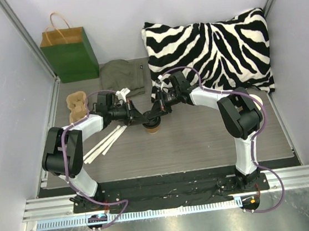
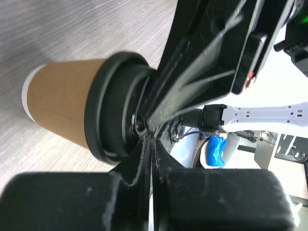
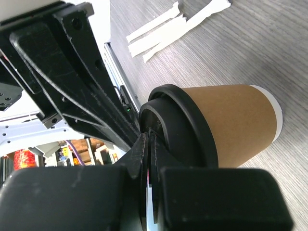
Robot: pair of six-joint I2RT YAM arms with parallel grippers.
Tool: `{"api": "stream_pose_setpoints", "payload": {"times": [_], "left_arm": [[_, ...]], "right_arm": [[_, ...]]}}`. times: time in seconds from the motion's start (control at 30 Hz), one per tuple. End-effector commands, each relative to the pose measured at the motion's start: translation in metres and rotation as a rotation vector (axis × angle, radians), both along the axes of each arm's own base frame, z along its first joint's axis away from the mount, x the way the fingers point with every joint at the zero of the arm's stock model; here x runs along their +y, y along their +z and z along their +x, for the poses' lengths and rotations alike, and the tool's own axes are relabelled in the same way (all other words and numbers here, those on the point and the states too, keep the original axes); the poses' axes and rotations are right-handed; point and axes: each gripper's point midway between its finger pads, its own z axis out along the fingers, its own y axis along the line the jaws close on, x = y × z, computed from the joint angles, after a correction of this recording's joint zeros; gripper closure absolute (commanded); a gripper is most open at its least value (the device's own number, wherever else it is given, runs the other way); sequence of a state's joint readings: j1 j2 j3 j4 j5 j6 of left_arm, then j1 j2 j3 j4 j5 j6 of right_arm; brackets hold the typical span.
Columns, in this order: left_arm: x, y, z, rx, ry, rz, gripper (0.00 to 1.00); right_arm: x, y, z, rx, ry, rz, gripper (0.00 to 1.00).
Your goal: Pack the takeout coffee
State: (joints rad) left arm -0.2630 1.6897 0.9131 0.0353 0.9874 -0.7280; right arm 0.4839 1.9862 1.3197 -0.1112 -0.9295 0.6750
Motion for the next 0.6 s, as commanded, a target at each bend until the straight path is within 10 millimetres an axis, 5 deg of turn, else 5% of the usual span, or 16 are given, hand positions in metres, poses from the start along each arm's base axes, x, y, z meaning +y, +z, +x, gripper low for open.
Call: {"api": "stream_pose_setpoints", "payload": {"times": [0.0, 0.17, 0.27, 0.4, 0.47, 0.57], "left_arm": [[0.002, 0.033, -0.005, -0.078, 0.004, -0.054, 0.91], [0.004, 0.068, -0.007, -0.162, 0.023, -0.070, 0.59], [0.014, 0.073, -0.005, -0.190, 0.062, -0.026, 0.46], [0.038, 0.069, 0.004, -0.201, 0.151, 0.048, 0.40], [0.049, 0.061, 0.006, -0.189, 0.200, 0.126, 0.37], [0.057, 0.055, 0.005, -0.182, 0.212, 0.168, 0.36]], "right_arm": [[0.005, 0.019, 0.015, -0.094, -0.010, 0.034, 0.93], [0.020, 0.102, 0.008, -0.235, 0.050, 0.213, 0.77], [0.022, 0.131, -0.001, -0.292, 0.067, 0.239, 0.62], [0.012, 0.134, -0.003, -0.380, 0.069, 0.168, 0.46], [0.002, 0.118, 0.001, -0.383, 0.027, 0.050, 0.34], [-0.017, 0.090, 0.000, -0.415, 0.027, -0.105, 0.31]]}}
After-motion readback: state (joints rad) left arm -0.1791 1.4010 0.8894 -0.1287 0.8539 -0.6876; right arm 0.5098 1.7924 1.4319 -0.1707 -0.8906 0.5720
